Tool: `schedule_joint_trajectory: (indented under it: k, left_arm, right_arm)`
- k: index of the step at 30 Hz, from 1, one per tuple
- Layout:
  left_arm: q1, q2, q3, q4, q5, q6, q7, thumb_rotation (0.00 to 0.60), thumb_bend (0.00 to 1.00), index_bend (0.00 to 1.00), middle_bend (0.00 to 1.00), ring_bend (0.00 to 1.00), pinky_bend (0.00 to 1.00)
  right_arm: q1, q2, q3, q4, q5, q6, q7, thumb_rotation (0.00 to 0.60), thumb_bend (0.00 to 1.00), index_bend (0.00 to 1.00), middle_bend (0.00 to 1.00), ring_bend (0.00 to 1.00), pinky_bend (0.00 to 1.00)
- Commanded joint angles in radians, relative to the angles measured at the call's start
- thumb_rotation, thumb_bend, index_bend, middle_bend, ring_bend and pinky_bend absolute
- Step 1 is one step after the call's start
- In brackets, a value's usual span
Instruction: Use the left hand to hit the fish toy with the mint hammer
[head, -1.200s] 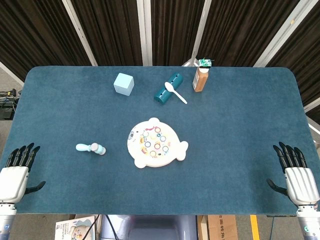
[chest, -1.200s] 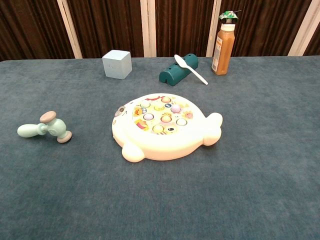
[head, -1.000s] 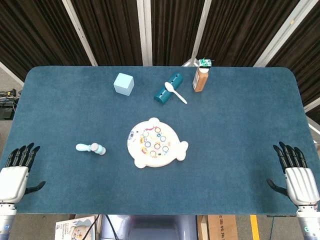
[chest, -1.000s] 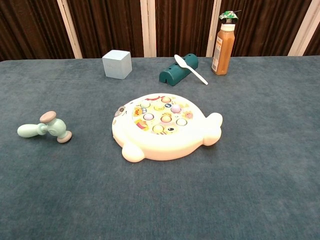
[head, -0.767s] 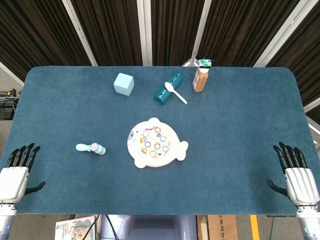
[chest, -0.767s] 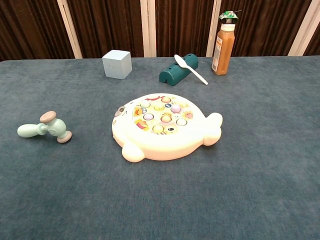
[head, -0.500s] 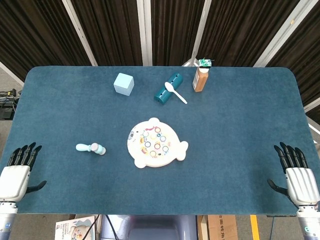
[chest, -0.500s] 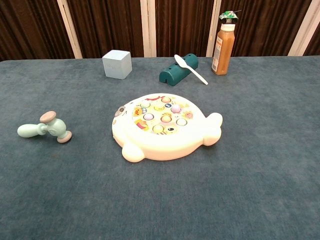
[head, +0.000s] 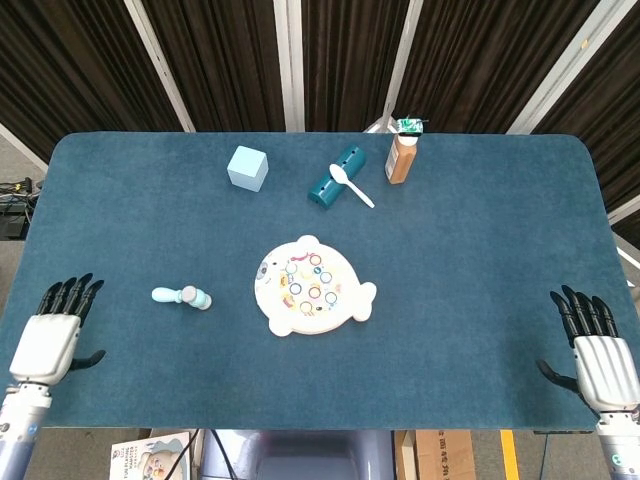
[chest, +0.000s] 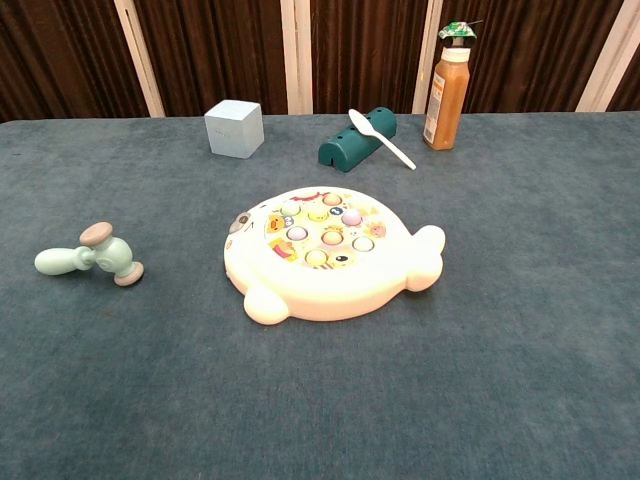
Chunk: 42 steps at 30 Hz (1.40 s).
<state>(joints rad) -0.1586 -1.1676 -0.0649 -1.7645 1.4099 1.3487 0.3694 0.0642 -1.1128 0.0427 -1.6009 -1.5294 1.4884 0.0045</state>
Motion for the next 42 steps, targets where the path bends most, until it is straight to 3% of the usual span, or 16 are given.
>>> schedule_joint_trajectory:
  k: [1,11,15,26,42]
  left_arm:
    - [-0.046,0.0,-0.034,-0.01,-0.054,-0.056,0.039,0.6,0.09,0.1,0.02,0.0,0.08]
    - [-0.198,-0.05,-0.129,0.003,-0.301,-0.235,0.151,0.6,0.24,0.39,0.15,0.01,0.11]
    - [-0.249,-0.081,-0.147,0.019,-0.375,-0.268,0.201,0.6,0.31,0.44,0.17,0.02,0.12]
    - [-0.353,-0.168,-0.147,0.061,-0.503,-0.302,0.305,0.6,0.45,0.46,0.19,0.02,0.12]
    - [-0.426,-0.234,-0.116,0.095,-0.56,-0.308,0.342,0.6,0.47,0.49,0.2,0.02,0.12]
  right_arm:
    - [0.002,0.0,0.0,-0.001,0.003,-0.006,0.003,0.6,0.19,0.0,0.0,0.0,0.0]
    - [0.008,0.001,0.0,-0.005,0.007,-0.021,0.014,0.6,0.19,0.0,0.0,0.0,0.0]
    - [0.008,0.003,0.0,-0.007,0.01,-0.024,0.019,0.6,0.19,0.0,0.0,0.0,0.0]
    - [0.01,0.007,0.001,-0.013,0.014,-0.029,0.036,0.6,0.19,0.0,0.0,0.0,0.0]
    - [0.009,0.009,0.001,-0.018,0.012,-0.028,0.04,0.6,0.19,0.0,0.0,0.0,0.0]
